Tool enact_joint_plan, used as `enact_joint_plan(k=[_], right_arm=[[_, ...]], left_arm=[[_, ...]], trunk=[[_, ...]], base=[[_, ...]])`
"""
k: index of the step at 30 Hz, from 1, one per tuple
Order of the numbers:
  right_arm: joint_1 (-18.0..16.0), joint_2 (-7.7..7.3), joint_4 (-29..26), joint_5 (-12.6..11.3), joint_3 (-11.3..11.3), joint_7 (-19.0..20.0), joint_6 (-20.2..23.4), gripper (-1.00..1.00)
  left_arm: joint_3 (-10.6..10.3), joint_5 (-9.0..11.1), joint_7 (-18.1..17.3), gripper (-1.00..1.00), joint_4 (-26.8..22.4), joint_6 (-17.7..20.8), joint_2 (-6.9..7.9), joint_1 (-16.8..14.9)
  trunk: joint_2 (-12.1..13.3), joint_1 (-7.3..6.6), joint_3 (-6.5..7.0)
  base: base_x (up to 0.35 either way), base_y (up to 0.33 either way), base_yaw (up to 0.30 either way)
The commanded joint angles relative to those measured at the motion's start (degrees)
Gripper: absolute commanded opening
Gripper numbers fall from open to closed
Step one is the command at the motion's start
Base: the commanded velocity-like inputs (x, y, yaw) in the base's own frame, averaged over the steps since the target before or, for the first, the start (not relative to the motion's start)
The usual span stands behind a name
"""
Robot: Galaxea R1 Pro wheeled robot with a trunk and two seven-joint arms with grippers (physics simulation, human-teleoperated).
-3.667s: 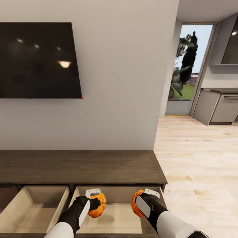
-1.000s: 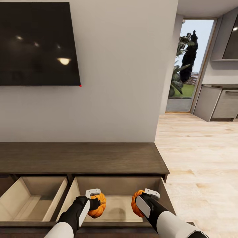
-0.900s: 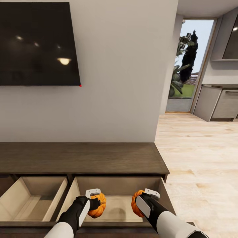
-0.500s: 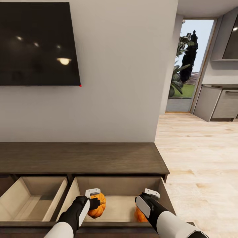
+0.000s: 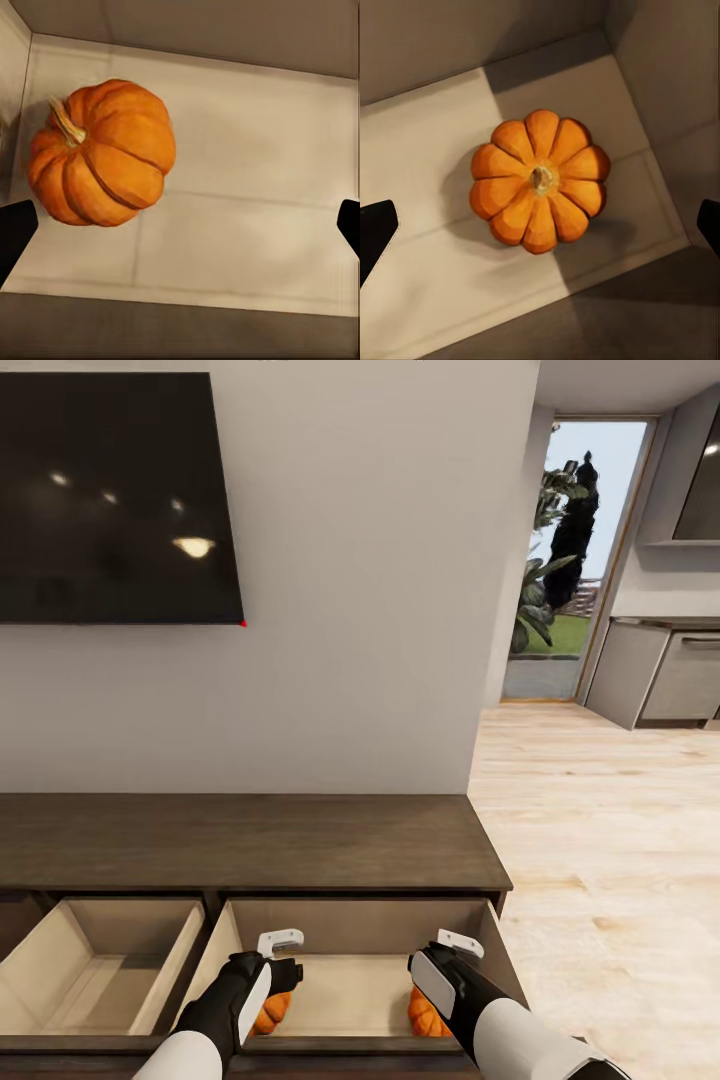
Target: Place each of the two pumpkins and all three candles from the living room inside a cabinet in the living room (use any cabinet), then make sure every cabinet is closed, and position the cauldron so it is next to a table in the living room.
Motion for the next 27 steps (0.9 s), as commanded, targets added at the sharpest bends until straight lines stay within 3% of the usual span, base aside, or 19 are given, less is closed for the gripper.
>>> enact_joint_plan(k=[1, 9, 16, 27], right_arm=[[0.0, 0.0, -0.1, 0.0, 0.0, 0.0, 0.0, 1.0], [0.0, 0.0, -0.2, -0.1, -0.1, 0.3, 0.0, 1.0], [0.0, 0.0, -0.2, -0.1, -0.1, 5.6, -0.1, 1.0], [0.0, 0.0, -0.2, -0.3, -0.3, 6.0, 0.1, 1.0]], left_arm=[[0.0, 0.0, 0.0, 1.0, 0.0, 0.1, 0.0, 0.0], [0.0, 0.0, 0.1, 1.0, 0.0, 0.3, 0.0, -0.1], [0.0, 0.0, 0.1, 1.0, 0.0, 0.3, 0.0, -0.1], [0.0, 0.0, 0.1, 1.0, 0.0, 0.6, 0.0, -0.2]], trunk=[[0.4, -0.23, 0.18], [3.6, -1.98, 1.62], [6.4, -3.52, 2.88], [10.8, -5.94, 4.85]], base=[[0.0, 0.0, 0.0], [0.0, 0.0, 0.0], [0.0, 0.0, 0.0], [0.0, 0.0, 0.0]])
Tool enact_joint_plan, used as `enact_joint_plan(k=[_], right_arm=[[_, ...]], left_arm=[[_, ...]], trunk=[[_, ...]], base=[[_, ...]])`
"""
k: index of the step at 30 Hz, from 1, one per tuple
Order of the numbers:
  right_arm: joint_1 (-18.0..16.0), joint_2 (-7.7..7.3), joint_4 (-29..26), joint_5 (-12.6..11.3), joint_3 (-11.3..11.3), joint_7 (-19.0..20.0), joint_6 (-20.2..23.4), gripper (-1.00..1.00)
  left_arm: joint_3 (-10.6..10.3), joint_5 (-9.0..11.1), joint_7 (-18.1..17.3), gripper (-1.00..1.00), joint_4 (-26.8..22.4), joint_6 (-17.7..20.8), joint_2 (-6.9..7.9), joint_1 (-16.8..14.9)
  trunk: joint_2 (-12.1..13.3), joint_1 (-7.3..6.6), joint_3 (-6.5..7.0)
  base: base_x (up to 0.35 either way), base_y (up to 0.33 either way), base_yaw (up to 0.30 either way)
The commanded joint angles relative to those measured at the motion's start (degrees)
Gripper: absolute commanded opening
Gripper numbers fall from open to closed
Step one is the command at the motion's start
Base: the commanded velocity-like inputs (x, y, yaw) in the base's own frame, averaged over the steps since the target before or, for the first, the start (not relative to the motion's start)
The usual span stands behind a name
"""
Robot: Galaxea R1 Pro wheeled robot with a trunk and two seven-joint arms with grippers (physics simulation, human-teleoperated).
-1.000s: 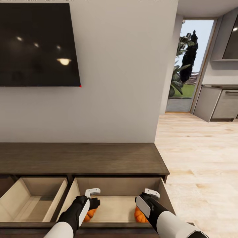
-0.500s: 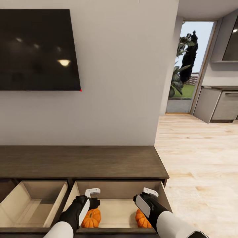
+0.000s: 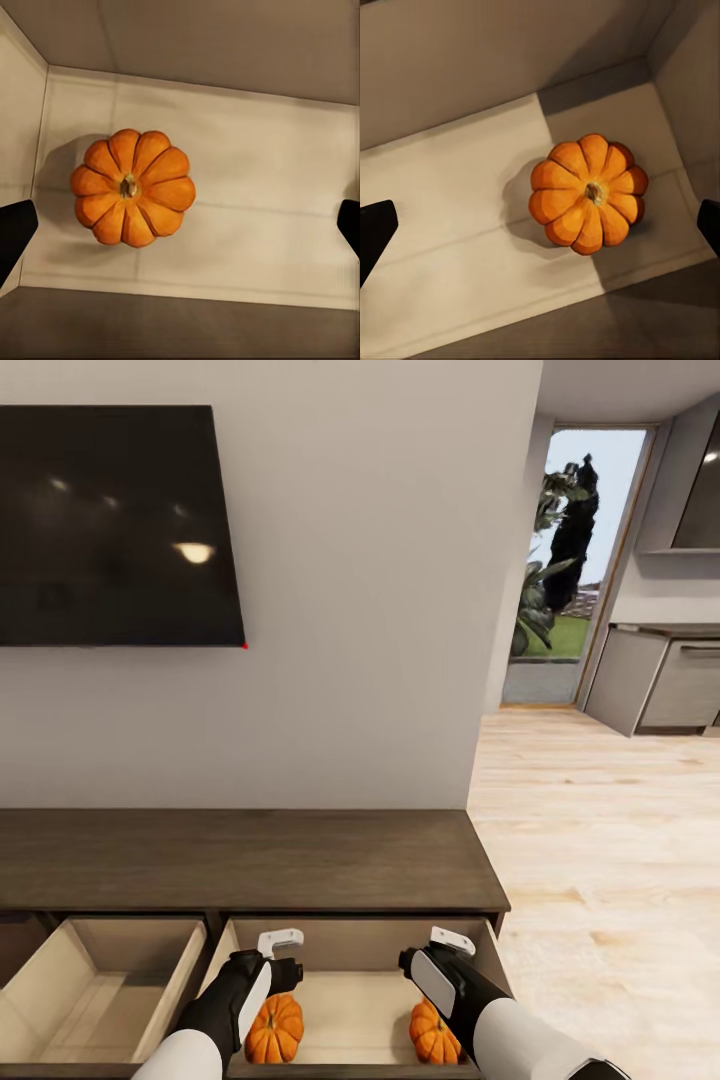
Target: Place each of the two pumpkins and all three candles from the living room inside a cabinet in the living room (use any cabinet), then make sure every cabinet is closed, and position the cauldron so it is next to a table in the living room.
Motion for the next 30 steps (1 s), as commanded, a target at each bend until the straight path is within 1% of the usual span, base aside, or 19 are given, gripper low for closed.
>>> enact_joint_plan(k=[1, 10, 16, 30], right_arm=[[0.0, 0.0, 0.0, -0.1, 0.0, 0.0, 0.0, 1.0], [0.0, 0.0, 0.0, -0.3, -0.1, 0.1, 0.0, 1.0], [0.0, 0.0, 0.0, -0.4, -0.1, 0.1, 0.0, 1.0], [0.0, 0.0, 0.0, -0.4, -0.1, 0.1, 0.0, 1.0]], left_arm=[[0.0, 0.0, 0.0, 1.0, 0.0, 0.0, 0.0, 0.0], [0.0, 0.0, 0.1, 1.0, 0.0, 0.0, 0.0, 0.0], [0.0, 0.0, 0.0, 1.0, 0.0, 0.0, 0.0, 0.0], [0.0, 0.0, 0.0, 1.0, 0.0, 0.0, 0.0, 0.0]], trunk=[[0.4, -0.23, 0.18], [4.0, -2.2, 1.8], [6.4, -3.52, 2.88], [12.0, -6.6, 5.39]], base=[[0.0, 0.0, 0.0], [-0.002, 0.0, 0.0], [-0.125, 0.0, 0.0], [-0.013, 0.0, 0.0]])
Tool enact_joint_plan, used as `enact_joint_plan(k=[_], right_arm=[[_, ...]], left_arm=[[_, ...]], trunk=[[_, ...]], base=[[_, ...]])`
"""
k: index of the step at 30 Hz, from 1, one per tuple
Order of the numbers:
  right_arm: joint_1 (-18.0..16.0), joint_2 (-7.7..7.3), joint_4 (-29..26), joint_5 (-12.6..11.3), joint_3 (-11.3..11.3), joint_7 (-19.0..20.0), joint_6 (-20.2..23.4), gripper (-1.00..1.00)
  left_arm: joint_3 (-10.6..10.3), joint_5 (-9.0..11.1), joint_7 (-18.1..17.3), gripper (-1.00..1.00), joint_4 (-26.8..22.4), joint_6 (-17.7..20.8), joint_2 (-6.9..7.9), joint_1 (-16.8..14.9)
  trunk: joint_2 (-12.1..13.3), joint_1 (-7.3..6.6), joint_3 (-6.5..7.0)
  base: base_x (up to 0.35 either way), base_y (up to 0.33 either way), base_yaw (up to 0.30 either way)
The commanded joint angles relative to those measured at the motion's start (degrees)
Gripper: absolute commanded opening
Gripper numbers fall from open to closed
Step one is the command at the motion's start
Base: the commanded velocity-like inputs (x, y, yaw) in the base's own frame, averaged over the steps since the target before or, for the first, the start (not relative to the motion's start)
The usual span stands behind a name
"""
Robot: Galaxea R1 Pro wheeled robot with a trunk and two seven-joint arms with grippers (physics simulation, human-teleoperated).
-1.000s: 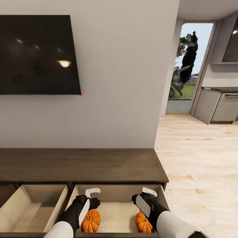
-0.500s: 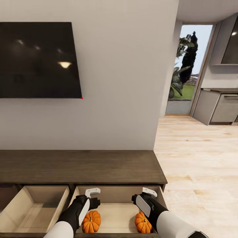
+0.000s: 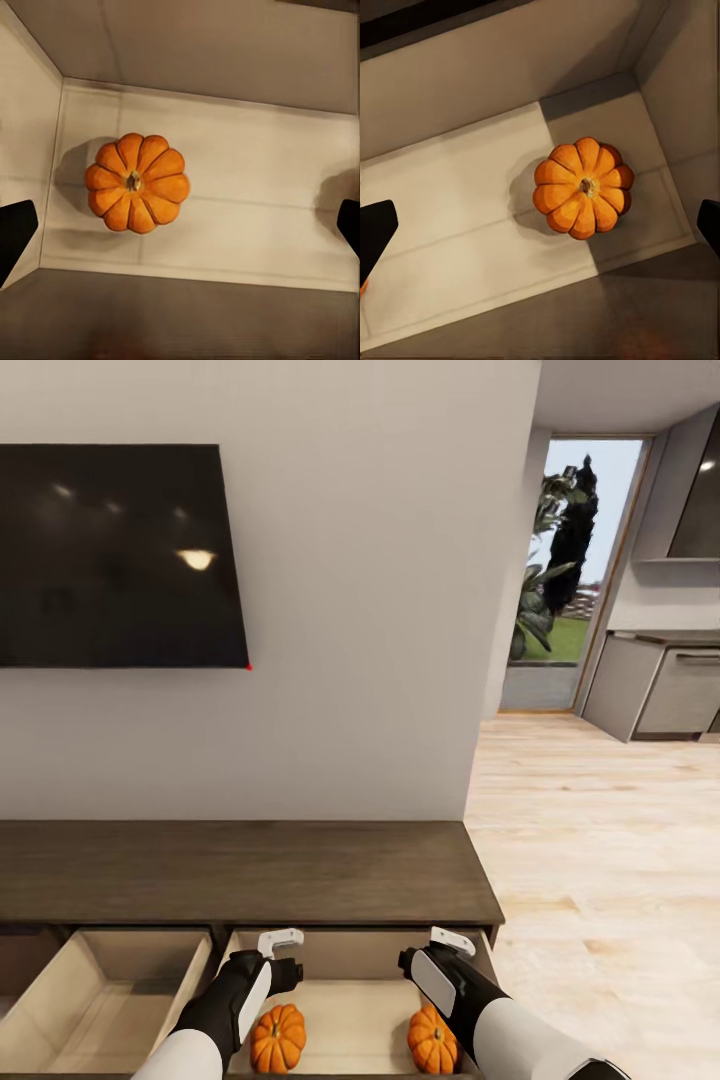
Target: Place each of the two pumpkins and all three candles from the living room inside a cabinet in the living room (use any cabinet), then make sure every cabinet is closed, and position the cauldron so it is next to a table in the living room.
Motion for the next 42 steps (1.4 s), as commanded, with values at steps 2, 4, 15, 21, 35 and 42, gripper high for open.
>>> enact_joint_plan(k=[2, 4, 15, 21, 35, 42], right_arm=[[0.0, 0.0, 0.0, 0.0, 0.0, 0.0, 0.0, 1.0], [0.0, 0.0, 0.0, 0.0, 0.0, 0.0, 0.0, 1.0], [0.0, 0.0, 0.0, 0.0, 0.0, 0.0, 0.0, 1.0], [0.0, 0.0, 0.0, 0.0, 0.0, 0.0, 0.0, 1.0], [0.0, 0.0, 0.0, 0.0, 0.0, 0.0, -0.1, 1.0], [0.0, 0.0, 0.0, 0.0, 0.0, 0.0, -0.1, 1.0]], left_arm=[[0.0, 0.0, 0.0, 1.0, 0.0, 0.0, 0.0, 0.0], [0.0, 0.0, 0.0, 1.0, 0.0, 0.0, 0.0, 0.0], [0.0, 0.0, 0.0, 1.0, 0.0, 0.0, 0.0, 0.0], [0.0, 0.0, 0.0, 1.0, 0.0, 0.0, 0.0, 0.0], [0.0, 0.0, 0.0, 1.0, 0.0, 0.0, 0.0, 0.0], [0.0, 0.0, 0.0, 1.0, 0.0, 0.0, 0.0, 0.0]], trunk=[[0.8, -0.45, 0.36], [1.6, -0.89, 0.72], [6.0, -3.3, 2.7], [8.4, -4.62, 3.77], [14.1, -7.69, 6.29], [16.9, -9.23, 7.54]], base=[[-0.192, 0.031, 0.0], [-0.089, 0.013, 0.0], [-0.02, 0.002, 0.0], [-0.164, 0.026, 0.0], [-0.079, 0.003, 0.0], [-0.133, 0.0, 0.0]])
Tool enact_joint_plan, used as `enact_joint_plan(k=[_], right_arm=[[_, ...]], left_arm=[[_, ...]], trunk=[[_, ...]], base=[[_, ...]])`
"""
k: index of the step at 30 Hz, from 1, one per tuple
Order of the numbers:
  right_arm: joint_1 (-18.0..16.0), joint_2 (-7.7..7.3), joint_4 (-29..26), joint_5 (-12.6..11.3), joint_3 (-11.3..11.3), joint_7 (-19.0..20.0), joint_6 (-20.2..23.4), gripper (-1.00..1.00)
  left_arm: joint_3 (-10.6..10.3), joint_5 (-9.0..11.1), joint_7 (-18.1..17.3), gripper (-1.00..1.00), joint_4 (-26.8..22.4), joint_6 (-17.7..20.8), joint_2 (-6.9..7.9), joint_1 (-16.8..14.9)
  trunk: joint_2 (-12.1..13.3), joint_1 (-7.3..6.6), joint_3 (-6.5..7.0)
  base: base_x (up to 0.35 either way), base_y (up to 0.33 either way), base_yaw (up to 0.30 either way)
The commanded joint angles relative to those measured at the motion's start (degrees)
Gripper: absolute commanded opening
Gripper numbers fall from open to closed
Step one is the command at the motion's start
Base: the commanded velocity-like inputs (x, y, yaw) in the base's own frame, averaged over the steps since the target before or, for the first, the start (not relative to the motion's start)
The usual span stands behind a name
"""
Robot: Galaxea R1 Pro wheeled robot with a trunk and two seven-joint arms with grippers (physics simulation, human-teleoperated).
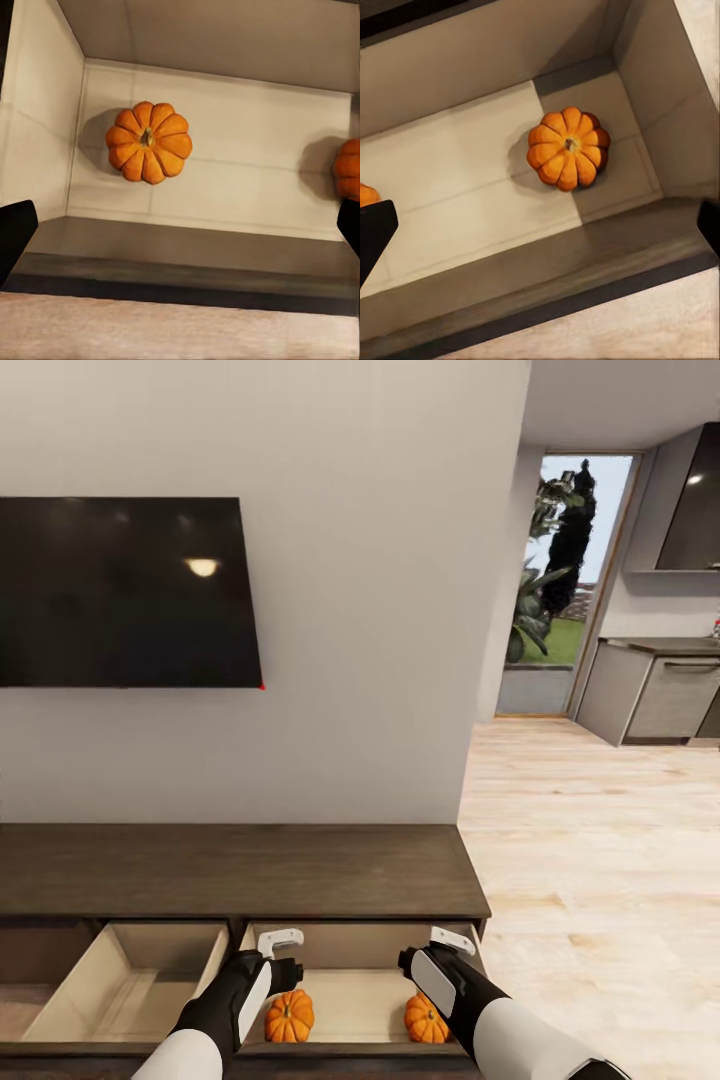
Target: Place each of the two pumpkins and all three candles from the living room inside a cabinet in the living room (use any cabinet), then make sure every cabinet is closed, and position the cauldron so it is next to a table in the living room.
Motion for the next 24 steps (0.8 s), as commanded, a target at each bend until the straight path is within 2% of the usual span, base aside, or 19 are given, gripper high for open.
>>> enact_joint_plan(k=[1, 10, 18, 24], right_arm=[[0.0, 0.0, 0.0, 0.0, 0.0, 0.0, 0.0, 1.0], [0.0, 0.0, 0.0, 0.0, 0.0, 0.0, 0.0, 1.0], [0.0, 0.0, 0.0, 0.0, 0.0, 0.1, 0.1, 1.0], [0.0, 0.0, 0.0, 0.0, 0.0, 0.1, 0.1, 1.0]], left_arm=[[0.0, 0.0, 0.0, 1.0, 0.0, 0.0, 0.0, 0.0], [0.0, 0.0, 0.0, 1.0, 0.0, 0.0, 0.0, 0.0], [0.0, 0.0, 0.0, 1.0, 0.0, 0.0, 0.0, 0.0], [0.0, 0.1, 0.0, 1.0, 0.0, 0.0, 0.0, 0.0]], trunk=[[0.4, -0.23, 0.18], [4.0, -2.2, 1.8], [7.2, -3.96, 3.24], [9.6, -5.28, 4.31]], base=[[-0.086, 0.0, 0.0], [-0.096, 0.0, 0.0], [-0.009, 0.0, 0.0], [-0.151, 0.024, 0.0]])
